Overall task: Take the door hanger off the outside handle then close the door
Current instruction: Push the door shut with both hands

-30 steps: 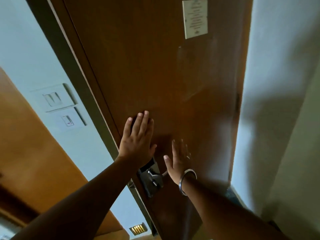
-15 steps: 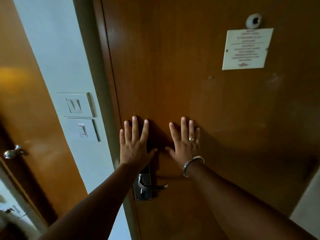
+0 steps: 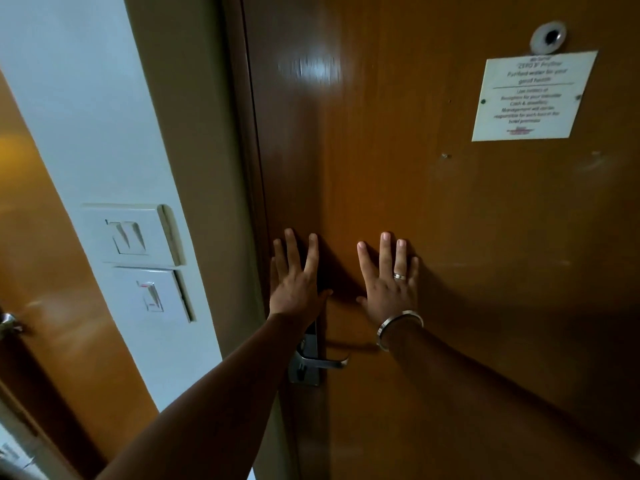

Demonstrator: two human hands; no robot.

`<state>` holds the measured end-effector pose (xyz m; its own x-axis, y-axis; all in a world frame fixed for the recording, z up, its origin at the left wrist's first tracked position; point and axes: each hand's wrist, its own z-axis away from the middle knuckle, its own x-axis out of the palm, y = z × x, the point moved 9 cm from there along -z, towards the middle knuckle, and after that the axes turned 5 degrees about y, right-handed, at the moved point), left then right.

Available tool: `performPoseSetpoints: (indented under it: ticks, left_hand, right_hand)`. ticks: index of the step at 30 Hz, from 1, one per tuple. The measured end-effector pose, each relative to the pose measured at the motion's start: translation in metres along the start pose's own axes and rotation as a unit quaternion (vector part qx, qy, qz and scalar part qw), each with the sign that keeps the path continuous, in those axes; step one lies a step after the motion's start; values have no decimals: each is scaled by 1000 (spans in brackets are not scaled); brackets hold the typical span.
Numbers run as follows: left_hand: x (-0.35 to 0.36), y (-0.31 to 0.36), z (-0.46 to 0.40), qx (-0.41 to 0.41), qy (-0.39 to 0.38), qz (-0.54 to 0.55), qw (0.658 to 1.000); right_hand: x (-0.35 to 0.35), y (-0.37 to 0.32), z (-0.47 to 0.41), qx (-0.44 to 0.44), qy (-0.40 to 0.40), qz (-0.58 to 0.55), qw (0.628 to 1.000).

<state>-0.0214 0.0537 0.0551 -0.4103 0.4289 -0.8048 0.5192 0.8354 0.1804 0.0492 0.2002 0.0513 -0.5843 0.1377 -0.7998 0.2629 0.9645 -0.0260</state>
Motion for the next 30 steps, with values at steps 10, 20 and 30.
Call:
performPoseSetpoints:
  ticks: [10, 20, 30]
  left_hand:
    - [32, -12, -36, 31, -12, -1, 999]
    - [50, -14, -55, 59, 37, -37, 997]
    - [30, -7, -45, 55, 45, -21, 997]
  right_hand:
    - [15, 4, -24, 24, 7, 12, 1000]
    - [30, 10, -40, 25, 59, 26, 998]
    - [11, 8, -33, -4, 46, 46, 998]
